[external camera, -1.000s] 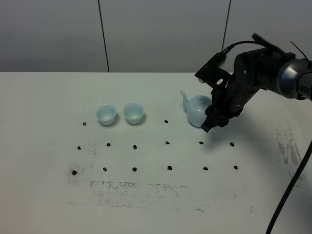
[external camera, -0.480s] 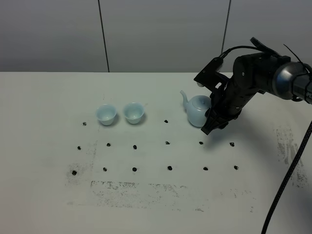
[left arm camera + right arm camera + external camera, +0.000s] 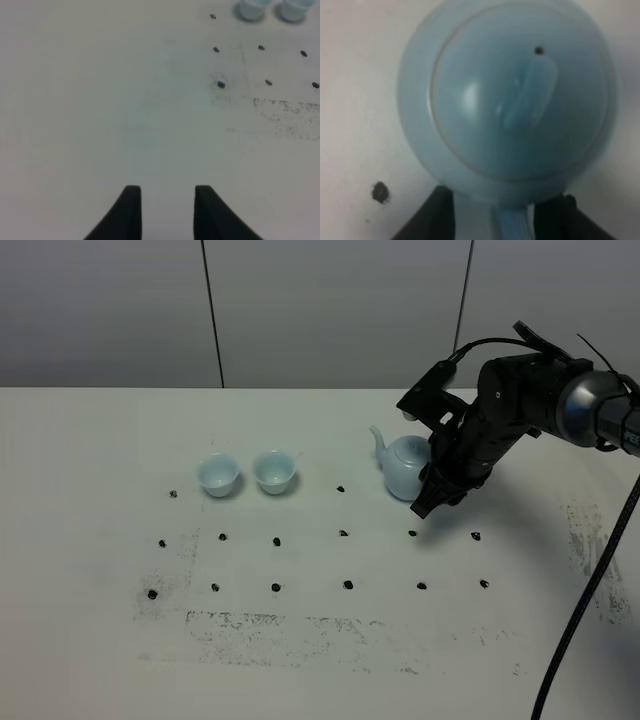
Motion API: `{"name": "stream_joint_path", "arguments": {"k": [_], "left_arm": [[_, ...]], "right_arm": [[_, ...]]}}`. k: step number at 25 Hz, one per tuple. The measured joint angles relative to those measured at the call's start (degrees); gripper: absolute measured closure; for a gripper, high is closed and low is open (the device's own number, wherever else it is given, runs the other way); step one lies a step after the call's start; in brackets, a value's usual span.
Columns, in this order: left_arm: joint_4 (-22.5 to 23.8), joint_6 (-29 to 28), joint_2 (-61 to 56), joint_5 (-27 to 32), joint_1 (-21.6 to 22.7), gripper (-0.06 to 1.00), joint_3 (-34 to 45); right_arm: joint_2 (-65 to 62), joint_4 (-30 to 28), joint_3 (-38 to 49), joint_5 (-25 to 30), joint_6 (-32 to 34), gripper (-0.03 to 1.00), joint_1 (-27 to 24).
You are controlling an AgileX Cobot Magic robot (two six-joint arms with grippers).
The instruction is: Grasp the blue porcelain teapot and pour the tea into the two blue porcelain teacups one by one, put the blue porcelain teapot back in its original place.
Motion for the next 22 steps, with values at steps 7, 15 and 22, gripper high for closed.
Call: {"name": "stream_joint_path", "arguments": {"k": [7, 15, 22], "left_arm": [[0.00, 0.00, 0.00, 0.00, 0.00, 0.66, 0.00], [0.00, 0.00, 0.00, 0.00, 0.00, 0.66, 0.00], [0.00, 0.00, 0.00, 0.00, 0.00, 0.66, 0.00]], "right_arm": [[0.14, 1.72, 0.00, -1.06, -2.41, 0.93, 0.00], [0.32, 4.80, 0.00, -2.55, -3.58, 0.93, 0.00], [0.20, 6.40, 0.00, -3.97, -3.58, 0.93, 0.00]]}}
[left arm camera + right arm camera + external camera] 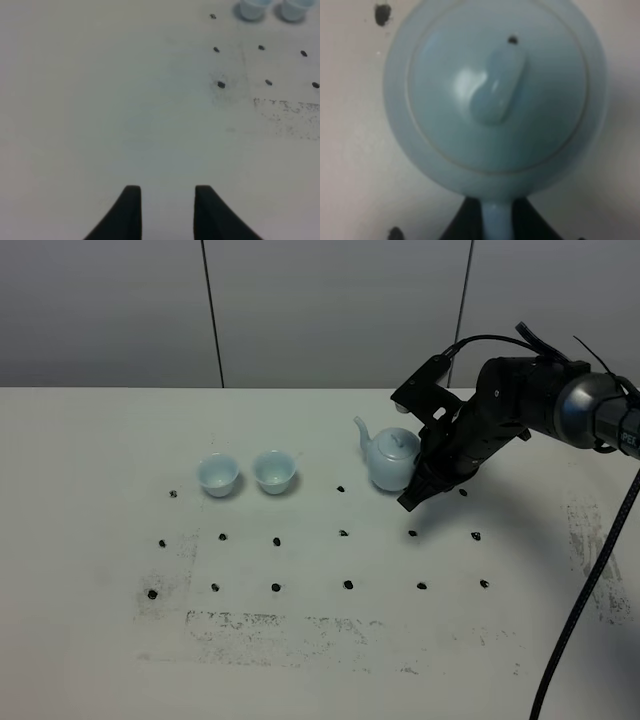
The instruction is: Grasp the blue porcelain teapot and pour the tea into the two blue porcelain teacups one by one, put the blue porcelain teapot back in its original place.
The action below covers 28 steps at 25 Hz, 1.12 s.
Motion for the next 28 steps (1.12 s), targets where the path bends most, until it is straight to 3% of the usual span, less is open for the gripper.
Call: {"name": "stream_joint_path", "arguments": {"k": [11, 20, 28], "left_arm": [[0.00, 0.00, 0.00, 0.00, 0.00, 0.66, 0.00], [0.00, 0.00, 0.00, 0.00, 0.00, 0.66, 0.00], [0.00, 0.00, 0.00, 0.00, 0.00, 0.66, 0.00]], "right_arm": [[-5.64, -2.63, -2.40, 1.23, -3.17, 0.93, 2.39], [5.02, -2.66, -30.39, 14.81, -14.37, 0.93, 5.83], [16.15, -6.00, -47.36, 18.58, -23.30, 0.93, 9.67]]}}
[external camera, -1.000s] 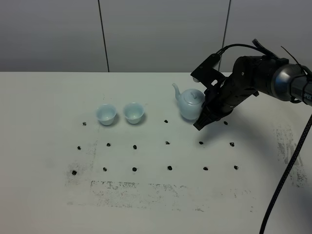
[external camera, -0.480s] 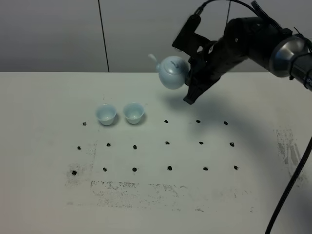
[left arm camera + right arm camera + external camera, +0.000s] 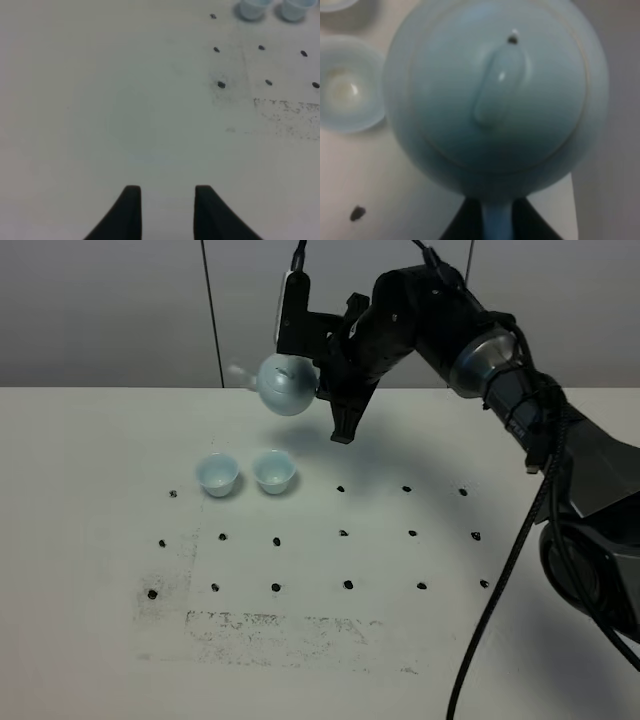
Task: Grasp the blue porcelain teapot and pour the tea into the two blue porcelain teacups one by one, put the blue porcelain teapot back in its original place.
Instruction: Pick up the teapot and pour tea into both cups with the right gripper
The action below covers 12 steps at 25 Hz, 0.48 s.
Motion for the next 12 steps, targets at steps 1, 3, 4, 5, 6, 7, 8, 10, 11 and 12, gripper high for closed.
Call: {"name": "stream_joint_path", "arguments": {"k": [1, 3, 4, 5, 6, 7, 8, 10, 11, 12], "left_arm": [[0.00, 0.00, 0.00, 0.00, 0.00, 0.66, 0.00], [0.00, 0.00, 0.00, 0.00, 0.00, 0.66, 0.00], [0.00, 0.00, 0.00, 0.00, 0.00, 0.66, 0.00], [0.00, 0.00, 0.00, 0.00, 0.00, 0.66, 0.00], [0.00, 0.00, 0.00, 0.00, 0.00, 0.66, 0.00], [0.00, 0.00, 0.00, 0.00, 0.00, 0.66, 0.00], [0.00, 0.00, 0.00, 0.00, 0.00, 0.66, 0.00], [0.00, 0.00, 0.00, 0.00, 0.00, 0.66, 0.00], [0.00, 0.00, 0.00, 0.00, 0.00, 0.66, 0.00], [0.00, 0.00, 0.00, 0.00, 0.00, 0.66, 0.00]], "right_arm": [[0.59, -0.62, -0.75, -0.27, -0.46, 0.93, 0.38], [1.20, -1.61, -1.33, -1.47, -2.00, 0.93, 0.89], [1.34, -1.83, -1.55, -2.13, -3.29, 0.93, 1.05], [1.40, -2.08, -1.55, -2.85, -4.59, 0.93, 1.12], [1.47, -2.14, -1.55, -3.28, -6.34, 0.93, 1.12], [1.47, -2.26, -1.55, -3.54, -8.07, 0.93, 1.12], [1.47, -2.57, -1.55, -3.68, -9.69, 0.93, 1.12], [1.56, -2.94, -1.55, -4.22, -11.54, 0.93, 1.12], [1.73, -2.94, -1.55, -4.59, -12.14, 0.93, 1.12], [1.95, -3.00, -1.60, -5.02, -12.56, 0.93, 1.12]]}}
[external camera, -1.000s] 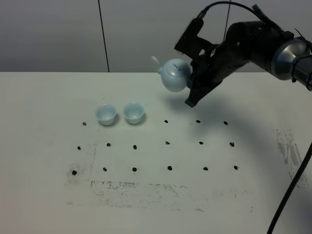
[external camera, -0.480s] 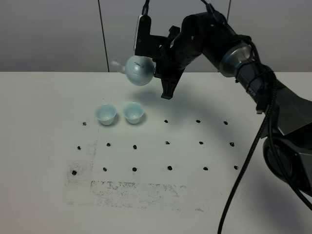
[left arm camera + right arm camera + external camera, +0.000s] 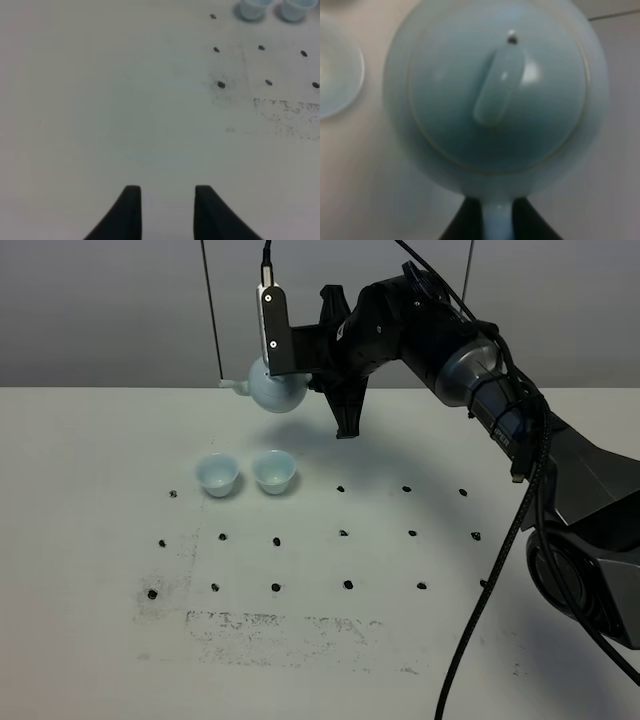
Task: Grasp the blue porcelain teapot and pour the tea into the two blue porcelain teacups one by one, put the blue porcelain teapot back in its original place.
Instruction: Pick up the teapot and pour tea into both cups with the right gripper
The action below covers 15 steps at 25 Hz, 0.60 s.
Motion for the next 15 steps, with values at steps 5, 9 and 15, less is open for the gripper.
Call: {"name": "stream_joint_path", "arguments": {"k": [5, 9, 15], "left_arm": [[0.00, 0.00, 0.00, 0.00, 0.00, 0.66, 0.00], [0.00, 0.00, 0.00, 0.00, 0.00, 0.66, 0.00], [0.00, 0.00, 0.00, 0.00, 0.00, 0.66, 0.00]], "right_arm": [[0.66, -2.33, 0.00, -1.59, -1.24, 0.93, 0.76], [0.66, -3.70, 0.00, -3.12, -2.06, 0.93, 1.84], [1.63, -4.34, -0.06, -3.62, -4.87, 0.93, 3.29]]}}
